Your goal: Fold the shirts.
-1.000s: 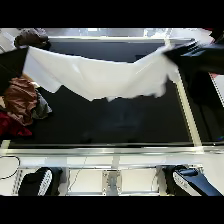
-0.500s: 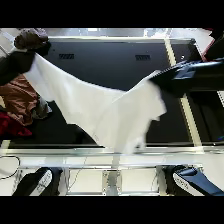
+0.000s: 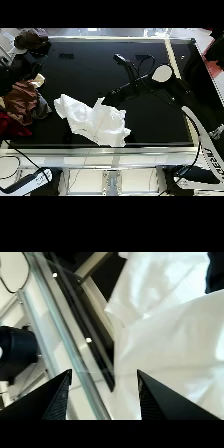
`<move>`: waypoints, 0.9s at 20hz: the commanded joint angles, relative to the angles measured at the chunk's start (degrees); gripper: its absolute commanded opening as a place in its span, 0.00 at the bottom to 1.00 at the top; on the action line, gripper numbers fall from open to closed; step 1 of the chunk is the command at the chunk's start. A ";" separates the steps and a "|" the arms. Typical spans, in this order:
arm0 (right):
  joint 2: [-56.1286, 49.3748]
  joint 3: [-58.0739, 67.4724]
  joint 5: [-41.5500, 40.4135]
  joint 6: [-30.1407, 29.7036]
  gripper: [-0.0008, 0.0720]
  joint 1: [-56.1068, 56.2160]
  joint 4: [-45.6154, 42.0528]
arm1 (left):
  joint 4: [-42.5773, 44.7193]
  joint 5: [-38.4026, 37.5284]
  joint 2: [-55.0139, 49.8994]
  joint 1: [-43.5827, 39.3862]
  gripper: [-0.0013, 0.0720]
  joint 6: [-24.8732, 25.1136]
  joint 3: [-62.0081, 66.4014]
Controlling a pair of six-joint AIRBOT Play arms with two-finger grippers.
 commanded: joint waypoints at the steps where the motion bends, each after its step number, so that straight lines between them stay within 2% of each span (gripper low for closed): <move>1: 0.76 6.73 3.54 4.63 0.63 -5.27 -12.55 | 5.20 -15.76 4.24 3.89 0.98 4.96 -0.15; 3: 3.58 10.67 6.40 7.48 0.63 -10.75 -18.95 | 12.48 -23.39 6.69 3.04 0.68 -2.27 -2.82; 5: 7.15 12.48 8.35 9.07 0.63 -16.28 -22.91 | 13.62 -25.53 10.19 2.12 0.67 -6.60 -10.84; 7: 10.71 12.59 9.60 9.60 0.63 -21.42 -23.54 | 13.51 -23.56 16.50 1.49 0.67 -10.16 -24.22; 8: 12.17 12.59 10.01 9.81 0.63 -23.50 -23.50 | 13.46 -20.65 20.63 1.38 0.67 -11.41 -31.56; 11: 14.25 12.59 10.62 9.99 0.63 -26.03 -23.45 | 12.28 -2.97 34.05 1.38 0.67 -17.75 -49.90; 13: 14.12 12.59 10.58 10.12 0.63 -25.73 -23.10 | 12.31 2.95 39.71 1.33 0.67 -14.84 -53.77; 15: 13.64 12.55 10.45 10.10 0.63 -25.49 -23.12 | 13.35 4.42 41.20 1.33 0.67 -9.90 -53.75; 18: 12.63 12.55 10.43 10.08 0.63 -25.51 -23.30 | 19.32 2.08 36.41 1.31 0.68 -9.99 -53.75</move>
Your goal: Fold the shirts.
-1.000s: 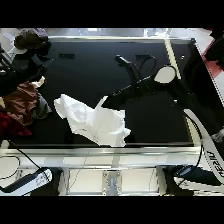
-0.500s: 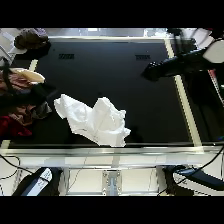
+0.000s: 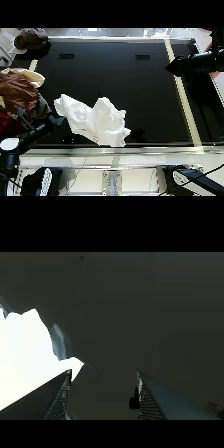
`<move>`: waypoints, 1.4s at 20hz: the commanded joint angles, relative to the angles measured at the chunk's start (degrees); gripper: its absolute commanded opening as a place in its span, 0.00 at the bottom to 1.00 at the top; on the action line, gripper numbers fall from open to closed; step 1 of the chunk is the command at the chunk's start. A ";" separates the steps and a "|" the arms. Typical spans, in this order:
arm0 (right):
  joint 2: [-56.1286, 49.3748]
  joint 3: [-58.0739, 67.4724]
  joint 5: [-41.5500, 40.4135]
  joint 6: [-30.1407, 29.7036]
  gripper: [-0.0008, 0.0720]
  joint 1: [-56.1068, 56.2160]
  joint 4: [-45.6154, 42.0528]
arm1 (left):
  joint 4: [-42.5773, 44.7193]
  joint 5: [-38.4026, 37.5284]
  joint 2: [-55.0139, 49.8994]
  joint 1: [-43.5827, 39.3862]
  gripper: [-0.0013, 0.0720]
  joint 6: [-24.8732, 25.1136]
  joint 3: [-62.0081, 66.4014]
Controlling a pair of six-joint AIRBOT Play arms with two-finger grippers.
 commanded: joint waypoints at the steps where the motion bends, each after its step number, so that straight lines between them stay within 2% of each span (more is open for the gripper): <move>1: -0.79 0.07 0.11 0.13 0.63 -0.26 -0.22 | 3.17 0.90 -3.87 -0.07 0.69 1.40 -2.03; 4: -0.98 0.07 0.15 0.15 0.63 -0.26 -0.20 | -1.86 0.92 -13.35 -0.07 0.69 7.58 -2.03; 8: -1.03 0.07 0.17 0.15 0.63 -0.26 -0.20 | -14.03 0.90 -22.21 -0.09 0.68 17.07 -2.01; 11: -1.31 -0.50 0.15 0.15 0.63 -0.26 -0.20 | -14.12 1.25 -27.36 -2.21 0.66 20.92 -1.53; 16: -1.29 -3.28 0.13 0.17 0.63 -0.26 -0.17 | -14.05 7.63 -31.01 -7.19 0.65 22.34 5.03; 17: -1.29 -3.89 -0.02 0.17 0.63 -0.26 -0.15 | -14.03 7.82 -31.50 -8.26 0.58 22.23 6.97; 18: -1.29 -4.50 -0.11 0.15 0.63 -0.26 -0.15 | -13.49 7.78 -32.20 -9.53 0.57 21.94 8.98; 19: -1.31 -5.25 -0.13 0.15 0.63 -0.26 -0.20 | -11.93 7.54 -32.68 -10.47 0.44 20.31 10.54; 20: -1.29 -6.23 -0.13 0.17 0.63 -0.26 -0.15 | -10.32 7.54 -32.81 -11.04 0.27 19.26 11.61; 22: -1.29 -9.44 -0.13 0.17 0.63 -0.26 1.07 | -9.57 6.71 -32.74 -10.93 0.16 19.12 12.44; 23: -1.29 -12.09 -0.50 0.15 0.63 -0.20 2.23 | -9.60 6.47 -32.41 -10.58 0.05 18.95 12.48; 25: -1.29 -18.75 -4.31 0.13 0.63 0.85 2.89 | -9.57 6.27 -31.58 -10.29 0.03 18.43 12.48; 28: -2.49 -30.84 -15.58 0.22 0.63 3.93 4.31 | -9.57 5.88 -30.08 -10.19 0.03 17.40 12.48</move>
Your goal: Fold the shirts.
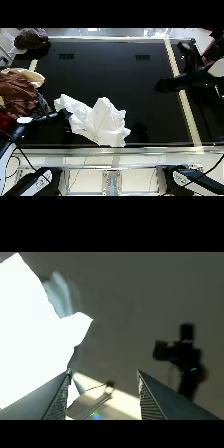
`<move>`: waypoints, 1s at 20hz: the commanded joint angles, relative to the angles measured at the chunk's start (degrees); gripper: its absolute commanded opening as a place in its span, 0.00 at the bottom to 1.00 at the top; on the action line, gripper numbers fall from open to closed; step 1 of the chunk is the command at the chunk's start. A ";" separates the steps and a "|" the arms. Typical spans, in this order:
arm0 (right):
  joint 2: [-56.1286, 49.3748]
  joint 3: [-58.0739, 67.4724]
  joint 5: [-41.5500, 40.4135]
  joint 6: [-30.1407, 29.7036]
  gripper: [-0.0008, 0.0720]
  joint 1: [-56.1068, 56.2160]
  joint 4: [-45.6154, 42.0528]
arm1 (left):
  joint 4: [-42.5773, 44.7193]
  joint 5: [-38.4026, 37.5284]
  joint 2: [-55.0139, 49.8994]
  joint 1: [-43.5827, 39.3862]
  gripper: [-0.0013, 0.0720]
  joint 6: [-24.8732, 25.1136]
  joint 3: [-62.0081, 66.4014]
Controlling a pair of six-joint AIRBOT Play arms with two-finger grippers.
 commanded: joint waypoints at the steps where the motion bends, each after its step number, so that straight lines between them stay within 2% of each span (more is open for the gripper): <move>1: -2.75 -12.52 -10.67 0.07 0.63 3.21 3.85 | 0.33 -0.48 1.49 0.00 0.03 -1.27 0.39; 2: -5.35 -14.82 -11.43 0.00 0.63 4.15 6.54 | 0.35 -0.48 1.73 0.00 0.05 -2.01 0.39; 3: -8.76 -16.13 -11.39 -0.35 0.64 4.94 9.01 | 0.35 -0.74 2.05 0.00 0.40 -1.97 0.39; 4: -12.26 -16.11 -11.32 -0.50 0.70 5.40 9.79 | 0.63 -1.84 2.51 0.52 0.85 -1.92 0.44; 5: -14.97 -15.85 -11.54 -0.50 0.74 5.33 10.29 | 1.38 -2.67 3.10 1.77 0.96 -1.95 0.44; 7: -18.36 -14.75 -12.48 -0.50 0.74 4.37 10.43 | 5.44 -2.62 3.52 4.83 0.96 -2.95 0.44; 8: -19.04 -14.36 -13.35 -0.50 0.74 3.72 10.49 | 8.00 -2.62 3.37 5.95 0.95 -5.97 0.44; 9: -19.32 -14.12 -14.32 -0.50 0.74 3.04 10.86 | 10.32 -2.75 3.02 6.27 0.89 -7.10 0.44; 15: -19.67 -13.53 -13.73 -3.52 0.72 1.20 18.43 | 13.40 -6.73 -3.45 5.84 0.82 -7.08 0.44; 20: -21.88 -13.53 -13.75 -3.98 0.71 1.18 21.66 | 12.66 -6.84 -8.68 3.06 0.78 -6.62 0.46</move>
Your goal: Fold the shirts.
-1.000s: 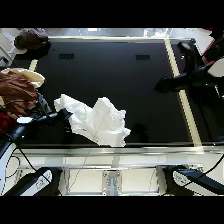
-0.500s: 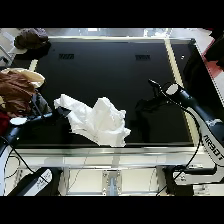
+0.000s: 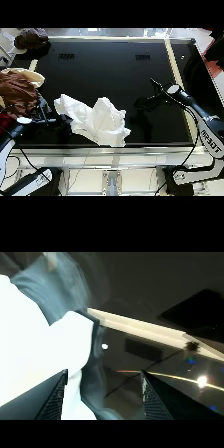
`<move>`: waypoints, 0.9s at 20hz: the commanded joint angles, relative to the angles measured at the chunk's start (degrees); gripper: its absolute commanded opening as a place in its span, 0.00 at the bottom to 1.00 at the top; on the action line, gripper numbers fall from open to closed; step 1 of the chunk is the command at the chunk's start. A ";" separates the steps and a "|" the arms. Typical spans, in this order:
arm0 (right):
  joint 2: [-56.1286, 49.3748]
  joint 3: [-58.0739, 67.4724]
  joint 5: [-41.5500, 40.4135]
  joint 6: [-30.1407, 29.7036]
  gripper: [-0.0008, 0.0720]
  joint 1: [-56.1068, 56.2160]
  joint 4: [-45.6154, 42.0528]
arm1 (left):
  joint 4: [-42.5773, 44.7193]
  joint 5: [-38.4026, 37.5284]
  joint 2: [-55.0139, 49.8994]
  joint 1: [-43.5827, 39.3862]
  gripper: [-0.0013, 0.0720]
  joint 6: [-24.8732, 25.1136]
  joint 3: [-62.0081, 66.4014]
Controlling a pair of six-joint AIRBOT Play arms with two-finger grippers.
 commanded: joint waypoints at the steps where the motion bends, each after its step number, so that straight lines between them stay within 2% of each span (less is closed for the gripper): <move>1: -2.05 0.07 0.13 -1.97 0.71 -0.04 4.72 | 0.07 0.28 -3.23 -2.40 0.75 0.39 0.07; 3: -3.96 0.07 0.11 -3.34 0.63 0.42 7.50 | 0.02 2.47 -3.37 -4.00 0.71 0.31 0.09; 4: -5.09 0.07 0.11 -3.34 0.63 0.61 7.69 | -0.39 3.13 -3.39 -4.35 0.68 0.31 0.09; 10: -9.29 0.07 -0.26 -3.65 0.63 2.95 8.39 | -2.27 3.85 -3.39 -4.35 0.68 0.33 0.09; 11: -9.73 0.07 -0.44 -4.11 0.61 3.63 8.59 | -2.78 4.26 -3.39 -4.35 0.68 0.33 0.09; 12: -10.21 0.11 -0.63 -4.74 0.56 4.37 9.29 | -2.97 4.50 -3.39 -4.35 0.68 0.31 0.09; 18: -13.40 5.51 -0.52 -4.33 0.53 7.65 9.31 | -2.97 4.46 -3.39 -4.35 0.68 0.31 0.09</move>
